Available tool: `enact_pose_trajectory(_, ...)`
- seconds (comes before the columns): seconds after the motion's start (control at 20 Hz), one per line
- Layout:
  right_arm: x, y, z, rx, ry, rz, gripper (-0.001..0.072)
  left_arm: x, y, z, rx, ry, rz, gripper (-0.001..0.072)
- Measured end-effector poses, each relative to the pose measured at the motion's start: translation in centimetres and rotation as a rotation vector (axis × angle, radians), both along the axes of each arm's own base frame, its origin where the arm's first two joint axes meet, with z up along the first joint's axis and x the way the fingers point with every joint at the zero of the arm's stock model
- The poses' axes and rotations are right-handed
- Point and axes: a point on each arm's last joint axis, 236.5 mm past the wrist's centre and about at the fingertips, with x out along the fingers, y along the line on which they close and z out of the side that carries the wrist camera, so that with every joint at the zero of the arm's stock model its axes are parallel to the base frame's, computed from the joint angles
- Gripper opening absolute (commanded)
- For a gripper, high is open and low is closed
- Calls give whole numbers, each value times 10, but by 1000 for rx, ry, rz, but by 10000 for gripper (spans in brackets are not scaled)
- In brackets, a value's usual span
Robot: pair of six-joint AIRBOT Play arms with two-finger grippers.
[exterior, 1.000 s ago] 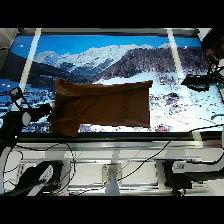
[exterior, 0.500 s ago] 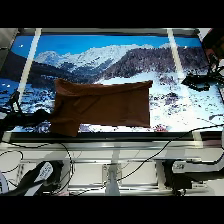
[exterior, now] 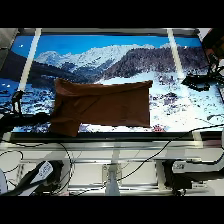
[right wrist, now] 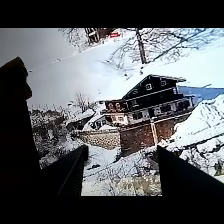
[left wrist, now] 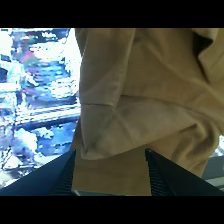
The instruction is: Fold the clothes and pants, and hang the long-sleeved shirts on hangers.
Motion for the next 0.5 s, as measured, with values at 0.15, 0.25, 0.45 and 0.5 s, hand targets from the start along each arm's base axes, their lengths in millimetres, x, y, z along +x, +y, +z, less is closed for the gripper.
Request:
enact_pose_trajectory(0.15,0,0,0,1,1,0,471,-2,-3,-8,9,20,-46,522)
enact_pose_trajectory(0.25,0,0,0,1,2,1,471,0,-4,-13,20,22,-61,522)
enact_pose_trajectory(0.45,-1,1,0,2,4,1,471,5,-5,-23,33,28,-77,521)
enact_pose_trajectory(0.5,-1,1,0,2,4,1,470,5,-5,-26,32,33,-78,521)
